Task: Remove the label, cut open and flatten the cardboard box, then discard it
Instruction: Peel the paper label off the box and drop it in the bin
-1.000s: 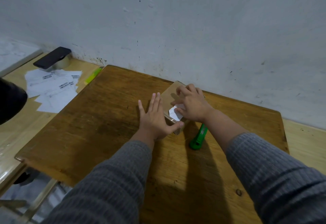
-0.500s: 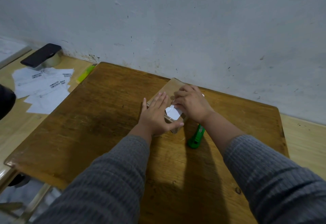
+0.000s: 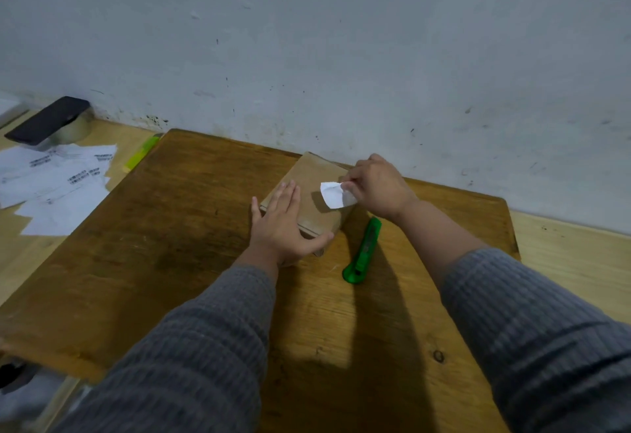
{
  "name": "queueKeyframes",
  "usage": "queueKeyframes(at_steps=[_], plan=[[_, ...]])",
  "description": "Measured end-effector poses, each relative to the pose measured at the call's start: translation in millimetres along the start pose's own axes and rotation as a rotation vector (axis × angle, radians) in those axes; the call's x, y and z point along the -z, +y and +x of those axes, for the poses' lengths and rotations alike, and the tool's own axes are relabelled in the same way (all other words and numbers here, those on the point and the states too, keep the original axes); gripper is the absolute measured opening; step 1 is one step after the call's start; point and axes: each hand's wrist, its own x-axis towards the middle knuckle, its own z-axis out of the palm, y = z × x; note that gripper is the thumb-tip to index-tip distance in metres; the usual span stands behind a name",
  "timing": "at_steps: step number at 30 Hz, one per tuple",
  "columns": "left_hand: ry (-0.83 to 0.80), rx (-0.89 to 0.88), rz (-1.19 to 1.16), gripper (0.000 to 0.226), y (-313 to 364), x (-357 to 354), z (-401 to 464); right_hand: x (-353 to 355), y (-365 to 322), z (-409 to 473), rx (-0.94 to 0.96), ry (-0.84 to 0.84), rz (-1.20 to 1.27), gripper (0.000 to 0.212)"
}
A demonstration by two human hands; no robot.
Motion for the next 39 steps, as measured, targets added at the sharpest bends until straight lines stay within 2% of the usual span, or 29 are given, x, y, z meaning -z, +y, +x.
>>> queueKeyframes(at_steps=[3, 5, 7, 9, 11, 15, 20, 24, 28, 33, 37, 39], plan=[[-0.041, 0.075, -0.007, 0.112, 6, 4, -6, 1, 0, -5, -0.114, 0.000, 0.175, 0.024], [-0.009, 0.144, -0.119, 0.108, 10, 9, -10, 2, -3, -7, -0.172, 0.000, 0.304, 0.021], [0.229, 0.120, -0.264, 0.084, 13, 17, -12, 5, -7, -7, -0.175, 0.007, 0.339, 0.016], [0.500, -0.023, -0.321, 0.047, 18, 32, -13, 10, -12, -7, -0.148, 0.043, 0.287, 0.013], [0.566, -0.149, -0.311, 0.027, 21, 48, -12, 15, -21, -9, -0.120, 0.082, 0.208, 0.012], [0.484, -0.248, -0.253, 0.022, 15, 65, -15, 23, -42, -12, -0.105, 0.115, 0.241, 0.010], [0.516, -0.278, -0.117, 0.020, -5, 84, -28, 31, -78, -23, -0.142, 0.136, 0.252, 0.017], [0.511, -0.306, -0.038, 0.017, -23, 93, -38, 32, -107, -31, -0.200, 0.102, 0.173, 0.016], [0.481, -0.403, -0.038, 0.020, -24, 91, -48, 30, -123, -53, -0.267, 0.149, 0.099, 0.015], [0.425, -0.587, -0.087, 0.021, -1, 79, -61, 29, -131, -103, -0.409, 0.266, 0.071, 0.014], [0.326, -0.659, -0.153, 0.021, 47, 71, -78, 35, -124, -155, -0.508, 0.350, 0.033, 0.014], [0.224, -0.648, -0.251, 0.019, 79, 67, -92, 38, -117, -184, -0.586, 0.429, 0.048, 0.010]])
